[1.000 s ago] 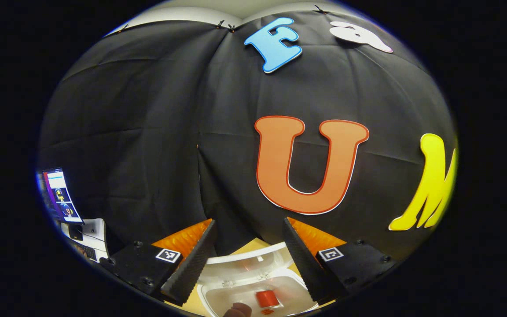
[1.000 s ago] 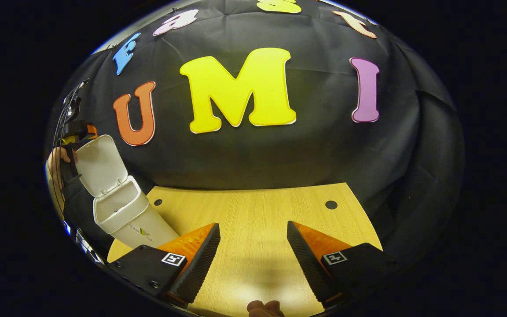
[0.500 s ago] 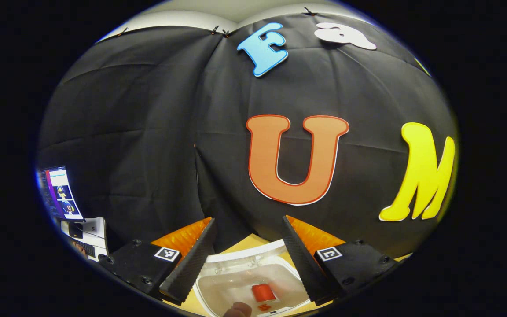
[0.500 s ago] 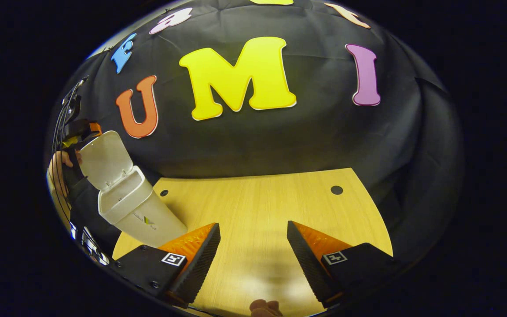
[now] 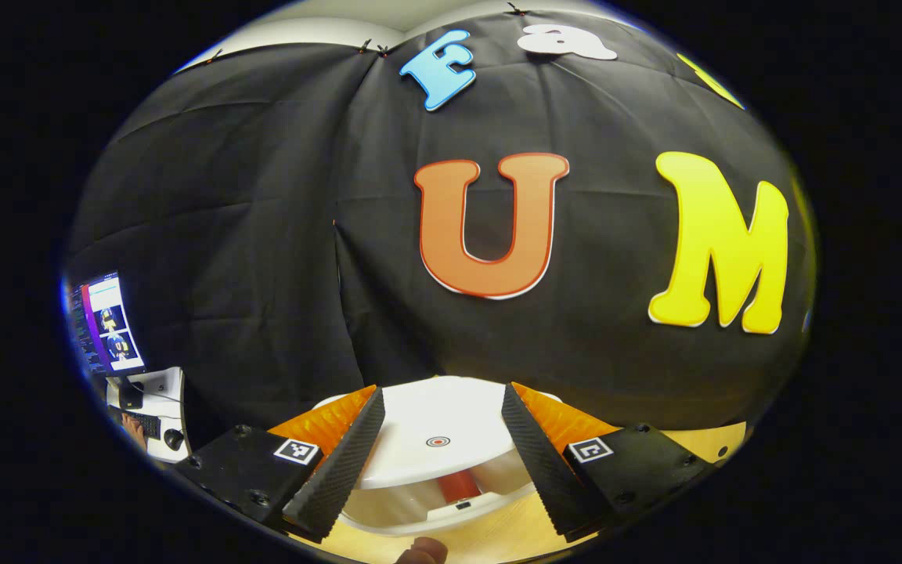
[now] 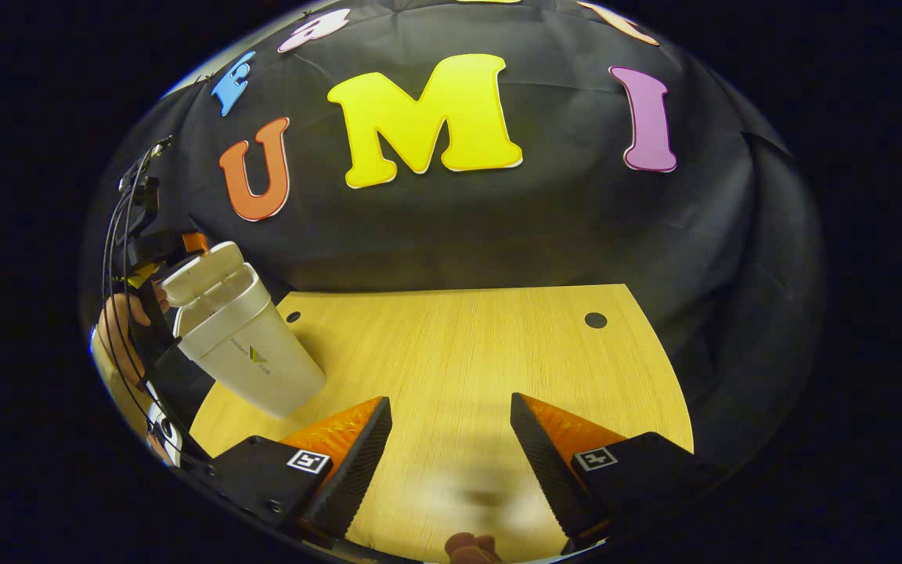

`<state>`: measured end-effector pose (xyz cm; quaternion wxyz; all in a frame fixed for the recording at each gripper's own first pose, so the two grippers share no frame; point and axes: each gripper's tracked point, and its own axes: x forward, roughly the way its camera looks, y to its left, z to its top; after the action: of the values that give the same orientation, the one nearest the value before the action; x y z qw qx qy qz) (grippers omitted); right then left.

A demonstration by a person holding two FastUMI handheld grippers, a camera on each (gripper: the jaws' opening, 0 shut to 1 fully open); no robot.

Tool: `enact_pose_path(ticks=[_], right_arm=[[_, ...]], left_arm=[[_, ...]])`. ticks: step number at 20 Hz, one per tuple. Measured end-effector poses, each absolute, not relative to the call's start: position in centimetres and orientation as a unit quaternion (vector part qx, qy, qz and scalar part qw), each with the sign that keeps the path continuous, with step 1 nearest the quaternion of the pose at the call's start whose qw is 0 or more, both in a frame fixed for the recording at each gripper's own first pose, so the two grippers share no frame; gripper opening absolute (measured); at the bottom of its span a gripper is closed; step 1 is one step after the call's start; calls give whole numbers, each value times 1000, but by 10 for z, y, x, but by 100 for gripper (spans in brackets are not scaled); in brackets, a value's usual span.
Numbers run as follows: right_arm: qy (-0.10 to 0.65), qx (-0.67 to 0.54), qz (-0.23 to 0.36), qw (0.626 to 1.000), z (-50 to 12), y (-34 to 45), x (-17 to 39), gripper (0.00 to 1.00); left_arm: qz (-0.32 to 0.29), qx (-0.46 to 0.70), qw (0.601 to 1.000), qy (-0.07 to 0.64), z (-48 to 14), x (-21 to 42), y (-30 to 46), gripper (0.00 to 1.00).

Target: Press the lid of the desktop garbage bin to open it, pick up the crumpled paper on the desktop and throw it into the bin, then pick up the pop can on the desktop and drop it into the bin, and finally close the garbage bin lid.

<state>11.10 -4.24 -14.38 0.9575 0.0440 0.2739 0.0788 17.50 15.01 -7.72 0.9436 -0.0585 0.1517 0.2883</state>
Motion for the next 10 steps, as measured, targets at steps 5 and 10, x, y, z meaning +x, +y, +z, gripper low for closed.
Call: enact_pose_path(ticks=[5, 10], right_arm=[[284, 44, 69, 955, -157, -62, 104, 97], [294, 43, 65, 953, -169, -72, 103, 97]], left_arm=[[293, -65, 937, 179, -115, 171, 141, 99], [300, -72, 932, 188, -129, 168, 135, 99]])
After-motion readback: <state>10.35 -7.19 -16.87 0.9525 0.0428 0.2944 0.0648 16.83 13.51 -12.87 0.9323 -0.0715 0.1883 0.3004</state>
